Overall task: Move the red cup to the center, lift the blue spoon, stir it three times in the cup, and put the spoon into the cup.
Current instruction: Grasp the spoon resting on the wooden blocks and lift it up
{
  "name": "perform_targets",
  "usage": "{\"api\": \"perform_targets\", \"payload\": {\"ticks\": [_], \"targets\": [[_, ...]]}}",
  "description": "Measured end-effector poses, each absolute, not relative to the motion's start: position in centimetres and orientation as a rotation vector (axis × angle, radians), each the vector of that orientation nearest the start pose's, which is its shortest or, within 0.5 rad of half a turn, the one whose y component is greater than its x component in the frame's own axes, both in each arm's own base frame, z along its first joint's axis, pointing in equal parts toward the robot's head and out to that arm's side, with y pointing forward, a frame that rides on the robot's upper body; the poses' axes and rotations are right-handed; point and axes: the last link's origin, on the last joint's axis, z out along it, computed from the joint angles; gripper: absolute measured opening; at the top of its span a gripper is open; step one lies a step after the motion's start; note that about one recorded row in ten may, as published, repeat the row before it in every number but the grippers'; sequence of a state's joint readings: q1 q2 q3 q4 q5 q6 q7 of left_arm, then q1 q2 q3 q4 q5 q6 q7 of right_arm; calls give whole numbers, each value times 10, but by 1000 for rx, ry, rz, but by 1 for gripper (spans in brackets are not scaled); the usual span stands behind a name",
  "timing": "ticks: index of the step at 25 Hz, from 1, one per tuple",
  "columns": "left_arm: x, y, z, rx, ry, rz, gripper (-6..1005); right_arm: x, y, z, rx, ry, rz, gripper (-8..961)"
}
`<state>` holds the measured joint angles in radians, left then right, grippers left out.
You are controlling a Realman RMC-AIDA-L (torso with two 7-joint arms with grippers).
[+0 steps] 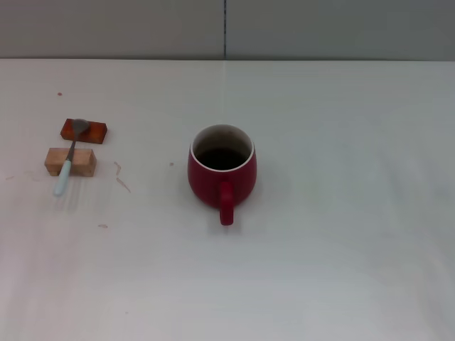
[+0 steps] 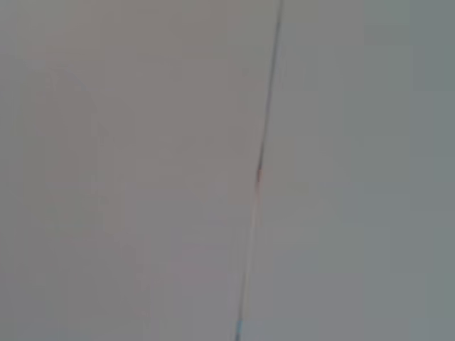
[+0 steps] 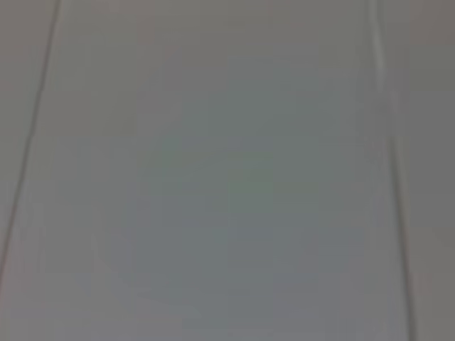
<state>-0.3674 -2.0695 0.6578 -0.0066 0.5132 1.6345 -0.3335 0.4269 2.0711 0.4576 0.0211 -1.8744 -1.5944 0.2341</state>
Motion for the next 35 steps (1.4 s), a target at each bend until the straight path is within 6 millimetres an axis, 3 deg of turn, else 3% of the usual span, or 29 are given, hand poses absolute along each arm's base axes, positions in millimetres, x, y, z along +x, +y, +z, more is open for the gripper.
{"api": "perform_targets", "payload": {"ticks": [3,6,8,9,13,18,28,35], "targets": [[-346,253,59,-1242,-330,-968,787,324,306,56,-1375,248,902,531],[-346,239,53,-1246,-323,-961,786,326,313,64,-1358,240,876,558],[-347,215,39,-1252,-330,-904,785,329,325,73,-1348,247,845,559],[-347,215,39,-1252,-330,-904,785,329,325,73,-1348,247,845,559],[-340,180,4,-1335,-383,-781,783,327,344,82,-1362,249,813,560],[-328,152,-24,-1412,-441,-650,782,324,358,86,-1376,249,788,560],[-314,132,-54,-1508,-572,-496,778,325,369,86,-1390,283,756,559],[-318,137,-63,-1545,-625,-458,776,323,369,83,-1391,289,763,558]]}}
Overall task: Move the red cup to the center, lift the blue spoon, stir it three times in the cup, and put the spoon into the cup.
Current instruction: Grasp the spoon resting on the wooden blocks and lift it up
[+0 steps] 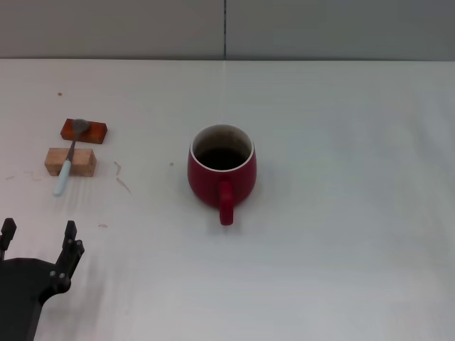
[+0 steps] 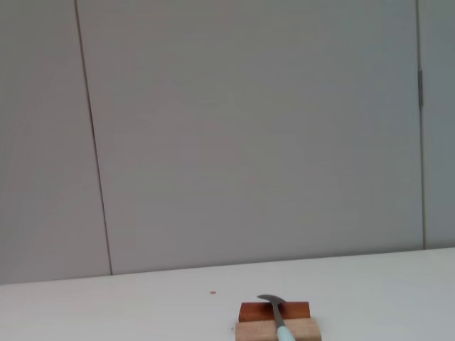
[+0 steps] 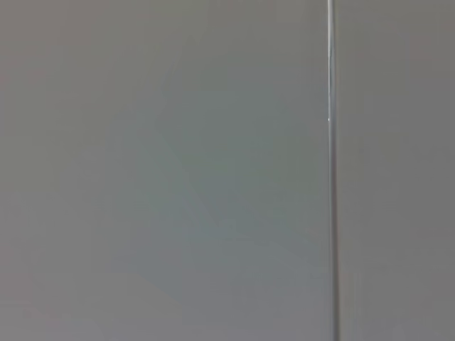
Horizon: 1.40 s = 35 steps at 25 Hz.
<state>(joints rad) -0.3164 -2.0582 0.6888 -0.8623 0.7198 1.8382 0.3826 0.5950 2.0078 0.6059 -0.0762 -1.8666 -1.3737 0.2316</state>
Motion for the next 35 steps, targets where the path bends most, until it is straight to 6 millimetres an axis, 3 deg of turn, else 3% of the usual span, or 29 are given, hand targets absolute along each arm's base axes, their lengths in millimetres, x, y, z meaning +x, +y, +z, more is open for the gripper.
{"api": "perform_targets", "payload": {"ticks": [13,35], "targets": [[-328,169,-73,-1604,-645,-414,772,330,357,81,-1359,304,769,558],[-347,198,-70,-1607,-672,-427,765,336,347,78,-1352,313,759,560]]}}
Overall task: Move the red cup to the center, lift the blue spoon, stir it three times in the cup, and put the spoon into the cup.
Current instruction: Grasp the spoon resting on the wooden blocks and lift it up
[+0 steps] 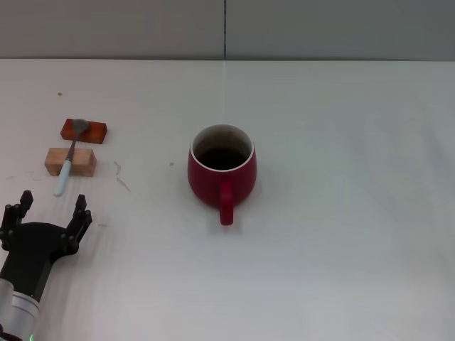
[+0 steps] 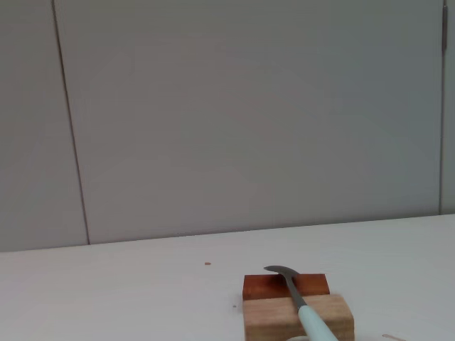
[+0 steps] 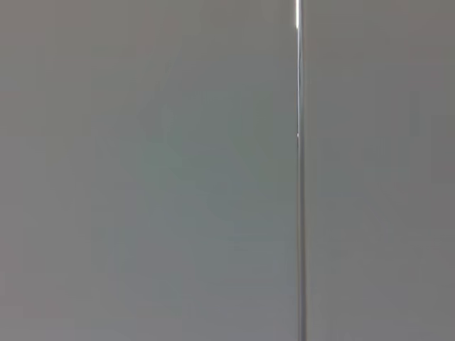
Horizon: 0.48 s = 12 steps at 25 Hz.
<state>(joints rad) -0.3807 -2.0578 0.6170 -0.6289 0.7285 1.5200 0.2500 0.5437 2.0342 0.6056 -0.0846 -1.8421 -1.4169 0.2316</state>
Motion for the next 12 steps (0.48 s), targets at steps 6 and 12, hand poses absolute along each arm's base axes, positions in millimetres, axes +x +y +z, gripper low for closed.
{"api": "perform_targets", "payload": {"ticks": [6,12], "targets": [[-350,205,-69,-1603,-687,-436,763,336,345,78,-1348,306,764,560],[-349,212,-70,-1612,-680,-435,761,336,345,78,-1348,305,764,559]]}}
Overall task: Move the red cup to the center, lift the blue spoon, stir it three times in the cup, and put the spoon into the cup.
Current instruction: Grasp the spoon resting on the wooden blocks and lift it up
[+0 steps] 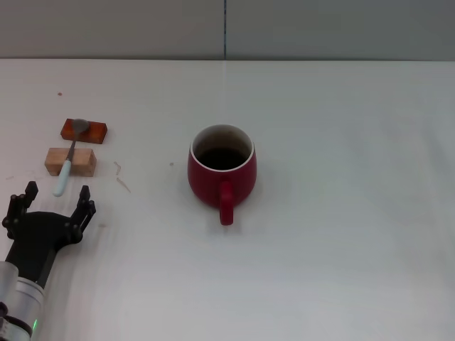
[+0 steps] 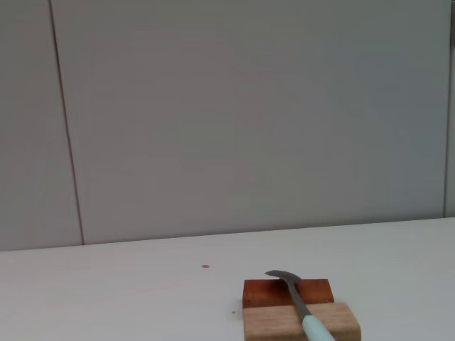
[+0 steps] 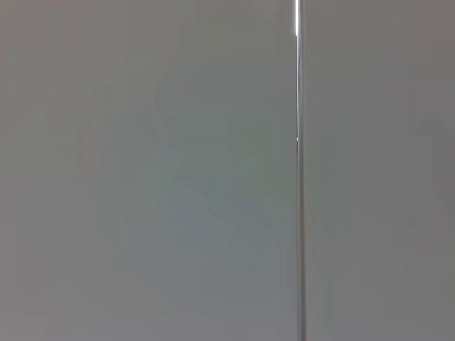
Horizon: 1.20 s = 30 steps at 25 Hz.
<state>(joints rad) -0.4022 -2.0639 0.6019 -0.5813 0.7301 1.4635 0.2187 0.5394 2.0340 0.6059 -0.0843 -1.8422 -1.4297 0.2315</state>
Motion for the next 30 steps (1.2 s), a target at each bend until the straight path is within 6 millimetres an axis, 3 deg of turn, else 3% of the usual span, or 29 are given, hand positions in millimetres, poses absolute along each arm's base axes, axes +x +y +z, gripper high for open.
{"api": "perform_targets", "payload": {"ticks": [30], "targets": [[-351,237,-69,-1629,-660,-409,751,338,339,80,-1340,291,763,559]]}}
